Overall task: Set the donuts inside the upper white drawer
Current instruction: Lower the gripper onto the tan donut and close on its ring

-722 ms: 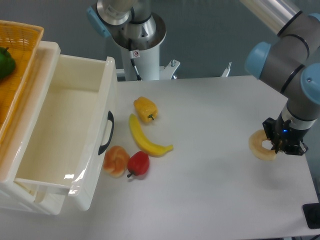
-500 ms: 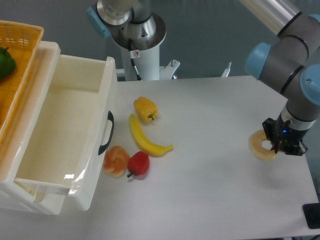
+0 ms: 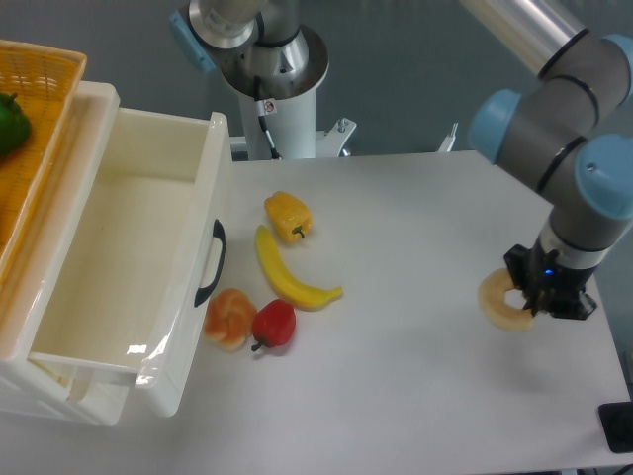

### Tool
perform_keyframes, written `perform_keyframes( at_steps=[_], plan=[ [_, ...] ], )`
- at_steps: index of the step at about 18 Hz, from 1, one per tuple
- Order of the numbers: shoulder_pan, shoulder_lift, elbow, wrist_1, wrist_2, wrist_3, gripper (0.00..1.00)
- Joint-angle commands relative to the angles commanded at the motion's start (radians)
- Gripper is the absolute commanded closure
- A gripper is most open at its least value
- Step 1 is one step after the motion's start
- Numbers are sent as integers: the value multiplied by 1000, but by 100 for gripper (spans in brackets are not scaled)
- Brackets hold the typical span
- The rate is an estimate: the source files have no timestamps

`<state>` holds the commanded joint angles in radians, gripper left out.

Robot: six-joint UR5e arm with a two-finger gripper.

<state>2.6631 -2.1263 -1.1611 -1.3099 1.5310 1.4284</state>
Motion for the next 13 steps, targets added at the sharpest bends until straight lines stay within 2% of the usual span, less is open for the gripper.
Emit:
perform_keyframes(
  at_steps=[4, 10, 13],
  plan=[
    [-32, 77, -14, -69, -69, -71, 100],
    [-54, 166, -17, -112, -189, -199, 100],
    [-91, 213, -22, -121, -268, -302, 100]
  ],
)
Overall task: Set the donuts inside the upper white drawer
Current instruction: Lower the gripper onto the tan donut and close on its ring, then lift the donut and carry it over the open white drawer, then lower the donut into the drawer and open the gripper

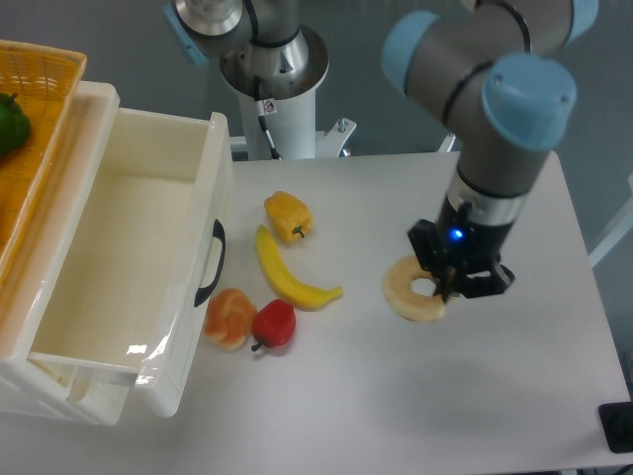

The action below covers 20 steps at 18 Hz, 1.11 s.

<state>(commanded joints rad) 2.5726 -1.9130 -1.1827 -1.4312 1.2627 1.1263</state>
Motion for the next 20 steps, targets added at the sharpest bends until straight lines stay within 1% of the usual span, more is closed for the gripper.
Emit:
perform_keyframes(
  at_steps=[2, 4, 7, 9, 11, 13, 16, 18, 19, 20],
  plan=[
    [-23, 37, -20, -2, -55, -68, 100],
    [-38, 92, -58, -2, -77, -88, 100],
    [-69, 135, -97, -2, -89, -120, 100],
    [-116, 143, -110, 0, -89, -161, 100],
    [-143, 164, -118, 0, -89, -198, 100],
    [-182, 170, -127, 2, -86, -223, 100],
    [-235, 178, -156, 5, -86, -229, 100],
    [-273, 177, -184, 34, -85, -232, 100],
    [-284, 174, -187, 52, -83, -237, 100],
    [-296, 172, -190, 57, -82, -252, 100]
  ],
)
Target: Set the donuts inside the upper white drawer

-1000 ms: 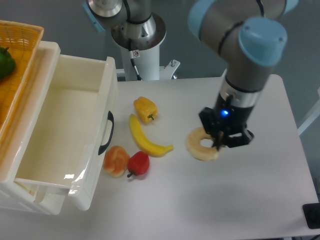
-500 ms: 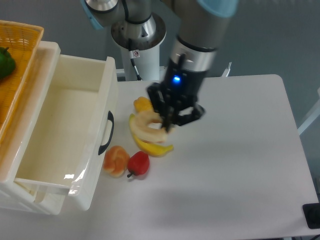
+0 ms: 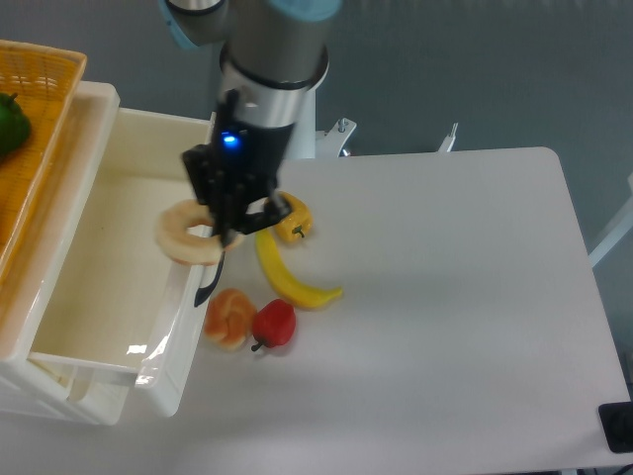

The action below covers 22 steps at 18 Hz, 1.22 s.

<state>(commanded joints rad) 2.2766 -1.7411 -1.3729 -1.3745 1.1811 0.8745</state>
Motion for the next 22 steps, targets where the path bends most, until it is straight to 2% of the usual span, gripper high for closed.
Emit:
perform_keyframes(
  at_steps=[5, 9, 13, 14, 15, 16, 22],
  plan=[
    [-61, 3, -49, 2, 0, -20, 99],
    [-87, -3, -57, 3, 0, -19, 82],
    [-92, -11, -71, 6, -2, -11, 52],
    [-92, -11, -74, 8, 0, -11, 41],
    [-92, -11, -74, 9, 0, -11, 17],
    [-92, -9, -74, 11, 0, -12, 0],
    [-92, -9, -74, 6, 0, -19, 0]
  ],
)
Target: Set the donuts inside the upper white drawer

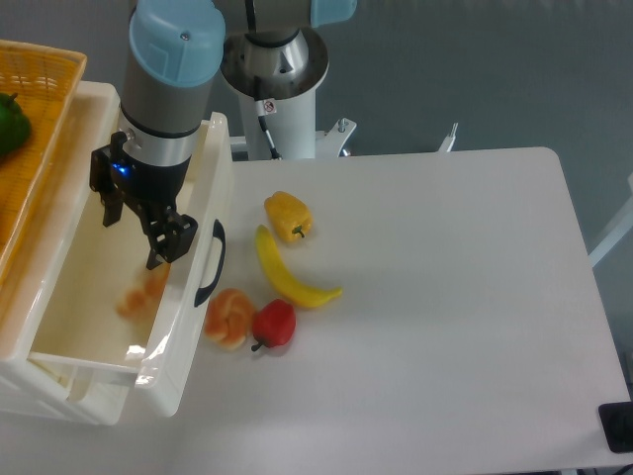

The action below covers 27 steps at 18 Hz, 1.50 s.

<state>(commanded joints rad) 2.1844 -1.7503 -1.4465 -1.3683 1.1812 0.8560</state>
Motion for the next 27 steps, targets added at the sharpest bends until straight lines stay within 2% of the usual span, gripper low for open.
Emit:
perform_keyframes(
  at_steps=[8, 14, 22, 24, 27],
  plan=[
    [20, 6, 9, -2, 49, 2, 0],
    [144, 12, 21, 18, 48, 35, 0],
    [363, 9, 48, 26, 52, 110, 0],
    [414, -11, 48, 28, 69, 229, 0],
    [468, -75, 48, 25, 145, 446, 0]
  ],
)
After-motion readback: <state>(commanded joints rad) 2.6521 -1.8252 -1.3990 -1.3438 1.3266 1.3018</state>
